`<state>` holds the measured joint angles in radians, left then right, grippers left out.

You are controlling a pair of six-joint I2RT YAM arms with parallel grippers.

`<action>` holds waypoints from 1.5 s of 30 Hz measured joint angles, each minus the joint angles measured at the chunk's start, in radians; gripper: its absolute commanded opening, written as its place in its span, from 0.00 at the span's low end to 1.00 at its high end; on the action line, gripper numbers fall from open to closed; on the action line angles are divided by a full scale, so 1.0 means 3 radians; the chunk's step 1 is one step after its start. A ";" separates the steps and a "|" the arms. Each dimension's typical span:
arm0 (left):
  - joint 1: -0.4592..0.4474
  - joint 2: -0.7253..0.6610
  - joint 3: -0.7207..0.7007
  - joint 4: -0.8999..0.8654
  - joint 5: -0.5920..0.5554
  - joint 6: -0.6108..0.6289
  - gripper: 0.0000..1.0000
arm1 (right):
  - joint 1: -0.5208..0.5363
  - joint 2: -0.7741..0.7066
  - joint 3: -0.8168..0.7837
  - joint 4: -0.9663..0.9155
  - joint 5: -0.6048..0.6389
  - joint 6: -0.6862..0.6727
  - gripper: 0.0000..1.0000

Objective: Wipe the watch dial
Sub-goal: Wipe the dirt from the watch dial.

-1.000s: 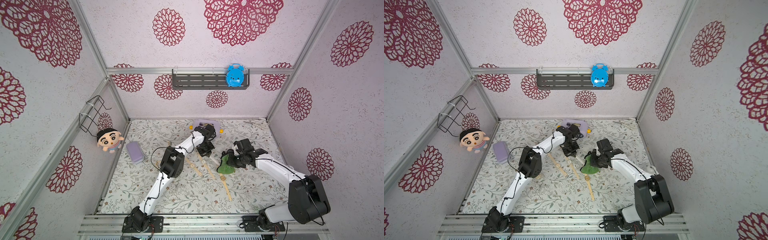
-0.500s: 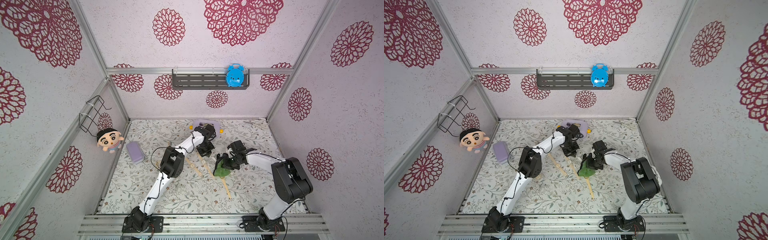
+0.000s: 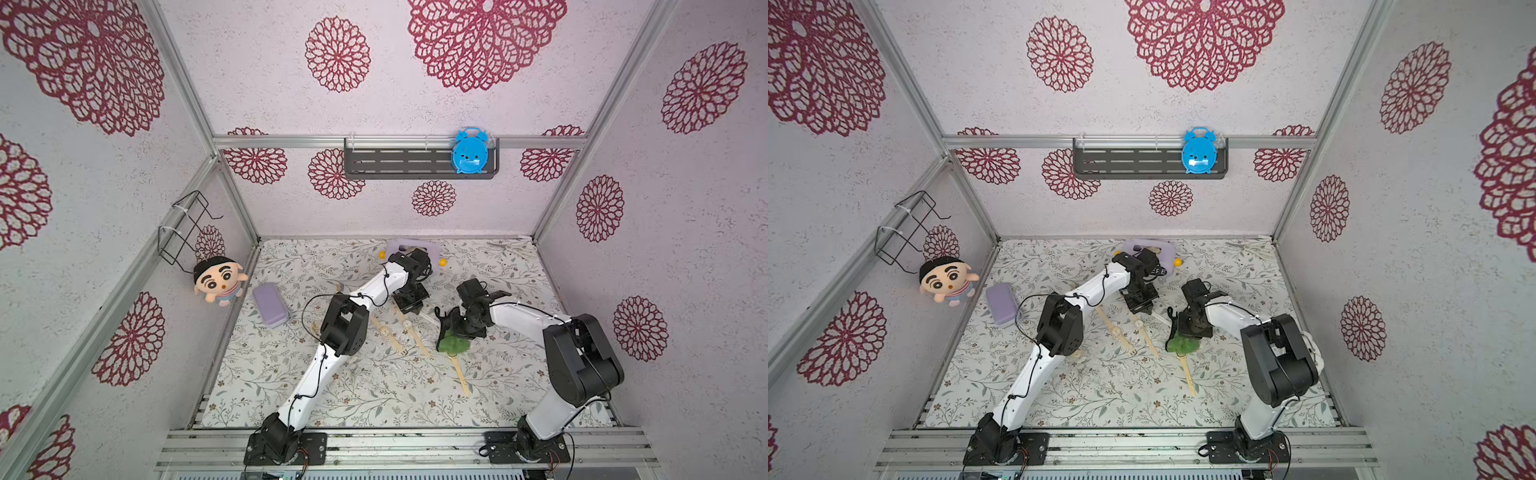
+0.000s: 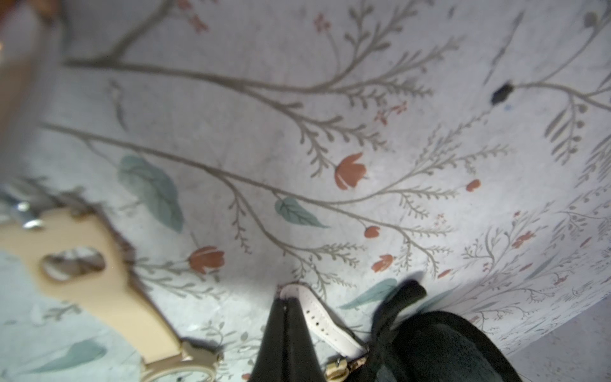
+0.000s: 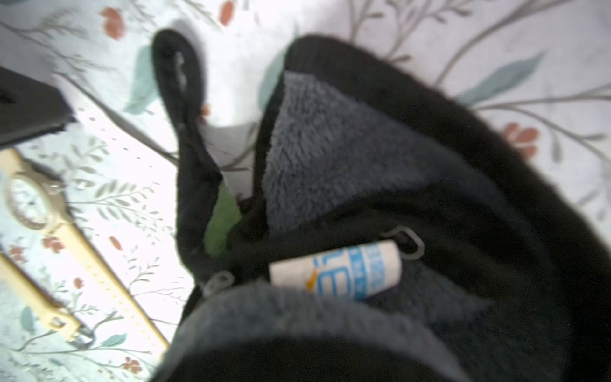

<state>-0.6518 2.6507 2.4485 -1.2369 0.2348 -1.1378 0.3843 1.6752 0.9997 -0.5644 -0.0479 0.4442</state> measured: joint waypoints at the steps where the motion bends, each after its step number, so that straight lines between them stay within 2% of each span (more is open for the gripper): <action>1: 0.0000 0.0000 0.0000 0.0000 0.0000 0.0000 0.00 | -0.0014 -0.0006 0.0001 -0.0038 0.0023 0.0000 0.00; 11: 0.0000 0.0000 0.0000 -0.0001 0.0000 0.0001 0.00 | -0.0186 -0.0178 0.0139 -0.0530 0.0140 -0.0098 0.00; 20: 0.0000 0.0000 -0.0003 0.0001 -0.0001 0.0003 0.00 | -0.0248 -0.0487 0.0469 -0.0411 -0.0599 -0.0165 0.00; 25: 0.0000 -0.0001 -0.0005 0.0003 0.0000 0.0011 0.00 | -0.0248 -0.0303 0.0407 -0.0156 -0.0982 -0.0090 0.00; 30: 0.0001 -0.0003 -0.0009 0.0003 0.0000 0.0023 0.00 | -0.0248 -0.0003 0.0257 0.0065 -0.1151 -0.0017 0.00; 36: 0.0004 -0.0015 -0.0036 0.0020 0.0001 0.0036 0.00 | -0.0247 0.0215 0.0130 0.0203 -0.1181 -0.0008 0.00; 45: 0.0009 -0.0041 -0.0088 0.0056 0.0010 0.0041 0.00 | -0.0248 0.0223 0.0130 0.0196 -0.1059 -0.0009 0.00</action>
<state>-0.6491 2.6385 2.4222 -1.2201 0.2379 -1.1255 0.3099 1.7420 1.0386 -0.5056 -0.3656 0.4416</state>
